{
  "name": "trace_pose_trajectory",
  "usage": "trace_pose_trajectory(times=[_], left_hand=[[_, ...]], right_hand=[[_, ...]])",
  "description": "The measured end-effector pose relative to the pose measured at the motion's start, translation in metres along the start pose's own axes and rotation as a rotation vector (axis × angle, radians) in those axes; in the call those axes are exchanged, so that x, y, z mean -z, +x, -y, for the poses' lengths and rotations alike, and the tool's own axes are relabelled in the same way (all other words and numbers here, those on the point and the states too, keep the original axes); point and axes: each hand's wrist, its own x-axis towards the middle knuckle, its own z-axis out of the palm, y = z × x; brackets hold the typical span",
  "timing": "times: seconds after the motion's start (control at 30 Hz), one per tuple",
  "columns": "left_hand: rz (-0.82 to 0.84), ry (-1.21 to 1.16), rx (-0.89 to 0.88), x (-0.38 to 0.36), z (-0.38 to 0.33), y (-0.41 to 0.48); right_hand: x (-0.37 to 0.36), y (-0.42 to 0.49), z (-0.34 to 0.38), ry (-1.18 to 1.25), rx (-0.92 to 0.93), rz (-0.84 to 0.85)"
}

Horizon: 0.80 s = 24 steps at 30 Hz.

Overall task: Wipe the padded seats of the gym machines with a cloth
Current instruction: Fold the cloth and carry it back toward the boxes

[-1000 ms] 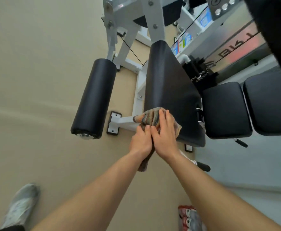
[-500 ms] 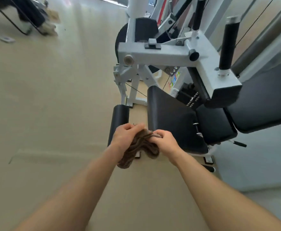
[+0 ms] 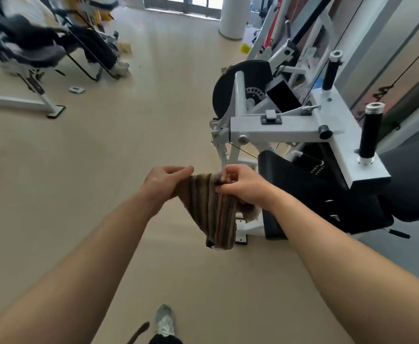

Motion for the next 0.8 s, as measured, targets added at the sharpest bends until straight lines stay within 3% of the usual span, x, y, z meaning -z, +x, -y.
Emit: trace_pose_trajectory(times=[0.17, 0.43, 0.6, 0.7, 0.8], left_hand=[[-0.062, 0.03, -0.126, 0.071, -0.052, 0.037], [-0.312, 0.36, -0.295, 0.165, -0.096, 0.108], [-0.459, 0.178, -0.214, 0.212, -0.108, 0.156], [-0.387, -0.017, -0.137, 0.22, -0.115, 0.184], [-0.249, -0.146, -0.073, 0.211, -0.127, 0.211]], right_hand=[[-0.005, 0.05, 0.038, -0.158, -0.098, 0.017], [-0.021, 0.115, 0.07, 0.101, -0.142, -0.134], [-0.03, 0.171, 0.1, 0.576, -0.1, -0.322], [-0.04, 0.213, 0.12, 0.754, -0.081, -0.375], [-0.052, 0.263, 0.144, 0.709, -0.055, -0.383]])
